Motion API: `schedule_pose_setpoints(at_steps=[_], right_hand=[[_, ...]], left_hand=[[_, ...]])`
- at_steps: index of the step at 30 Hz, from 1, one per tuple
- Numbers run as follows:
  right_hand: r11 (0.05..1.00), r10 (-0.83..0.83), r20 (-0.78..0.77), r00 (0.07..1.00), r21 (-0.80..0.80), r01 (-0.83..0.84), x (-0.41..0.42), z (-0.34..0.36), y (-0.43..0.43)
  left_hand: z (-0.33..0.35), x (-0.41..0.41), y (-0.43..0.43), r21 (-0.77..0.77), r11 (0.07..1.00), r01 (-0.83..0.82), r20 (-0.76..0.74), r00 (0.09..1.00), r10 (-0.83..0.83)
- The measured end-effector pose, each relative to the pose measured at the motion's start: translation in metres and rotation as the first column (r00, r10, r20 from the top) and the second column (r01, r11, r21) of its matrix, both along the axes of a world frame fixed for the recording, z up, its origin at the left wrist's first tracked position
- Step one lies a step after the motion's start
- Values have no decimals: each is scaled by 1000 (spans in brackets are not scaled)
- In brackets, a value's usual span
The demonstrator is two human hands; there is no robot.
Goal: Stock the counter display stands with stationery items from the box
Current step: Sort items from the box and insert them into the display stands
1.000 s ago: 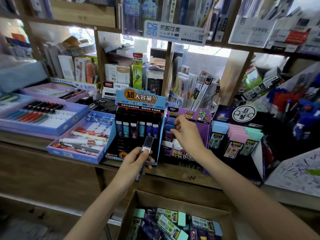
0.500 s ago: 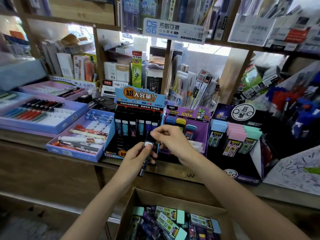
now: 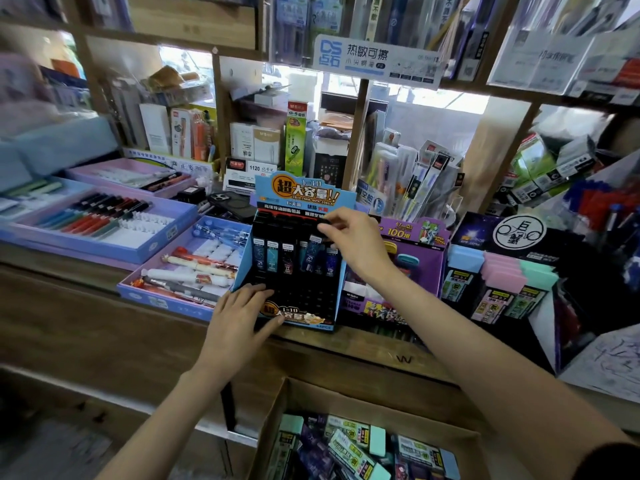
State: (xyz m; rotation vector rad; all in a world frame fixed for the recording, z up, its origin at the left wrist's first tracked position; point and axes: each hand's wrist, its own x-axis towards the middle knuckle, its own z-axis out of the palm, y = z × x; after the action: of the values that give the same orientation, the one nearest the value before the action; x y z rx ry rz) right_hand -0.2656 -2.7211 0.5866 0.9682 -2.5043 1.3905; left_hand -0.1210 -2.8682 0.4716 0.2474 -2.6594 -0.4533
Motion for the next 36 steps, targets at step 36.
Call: schedule_pose_setpoints(at_steps=[36], right_hand=[[882, -80, 168, 982, 472, -9, 105, -143, 182]], left_hand=[[-85, 58, 107, 465, 871, 156, 236, 927, -291]])
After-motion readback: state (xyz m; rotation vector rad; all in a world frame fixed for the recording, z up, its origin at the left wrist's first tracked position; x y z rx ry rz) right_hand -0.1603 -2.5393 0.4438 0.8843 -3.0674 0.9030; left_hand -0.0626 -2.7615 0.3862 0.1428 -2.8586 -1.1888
